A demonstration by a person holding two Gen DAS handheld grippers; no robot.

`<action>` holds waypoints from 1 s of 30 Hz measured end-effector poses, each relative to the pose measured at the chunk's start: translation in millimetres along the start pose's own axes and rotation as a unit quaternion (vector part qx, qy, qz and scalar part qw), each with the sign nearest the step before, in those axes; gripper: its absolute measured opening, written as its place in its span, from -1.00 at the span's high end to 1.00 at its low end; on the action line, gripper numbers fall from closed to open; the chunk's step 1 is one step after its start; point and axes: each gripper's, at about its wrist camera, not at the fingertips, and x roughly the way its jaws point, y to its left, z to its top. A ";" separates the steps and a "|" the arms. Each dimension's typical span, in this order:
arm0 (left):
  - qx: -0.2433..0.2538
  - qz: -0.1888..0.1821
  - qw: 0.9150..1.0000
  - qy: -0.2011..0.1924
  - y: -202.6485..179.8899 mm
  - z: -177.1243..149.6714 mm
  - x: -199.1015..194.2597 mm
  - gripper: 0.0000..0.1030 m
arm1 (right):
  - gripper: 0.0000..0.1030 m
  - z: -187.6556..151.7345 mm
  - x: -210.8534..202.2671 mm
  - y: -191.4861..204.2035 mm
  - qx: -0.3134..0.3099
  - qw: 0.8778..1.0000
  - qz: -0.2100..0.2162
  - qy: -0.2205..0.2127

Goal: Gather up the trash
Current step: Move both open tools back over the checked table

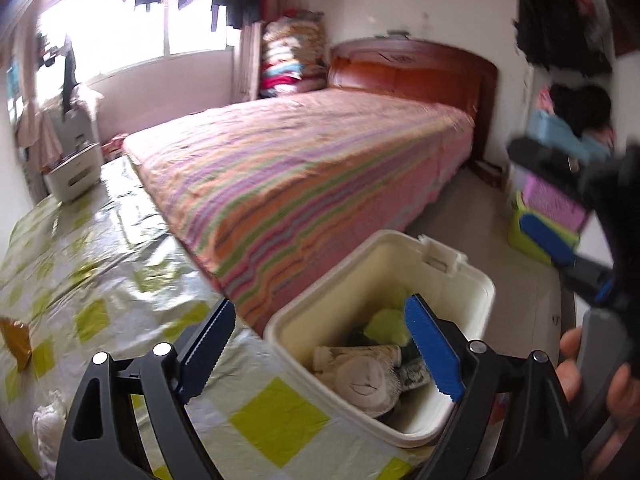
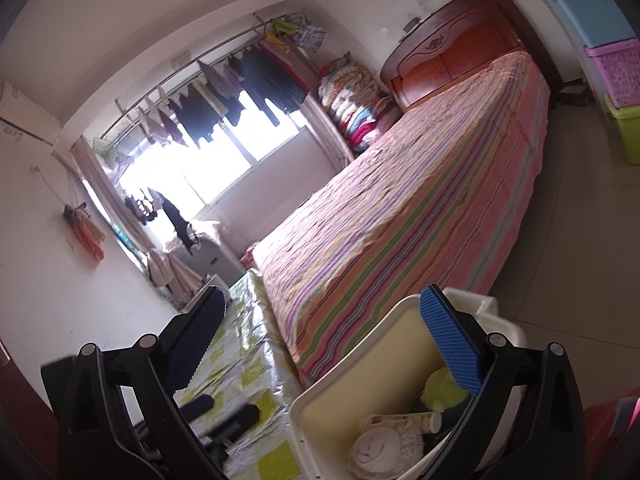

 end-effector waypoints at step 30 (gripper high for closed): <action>-0.101 0.183 0.977 -0.040 157.3 -44.0 -86.8 -0.64 | -0.87 -95.5 45.1 128.3 -0.154 0.975 0.102 0.127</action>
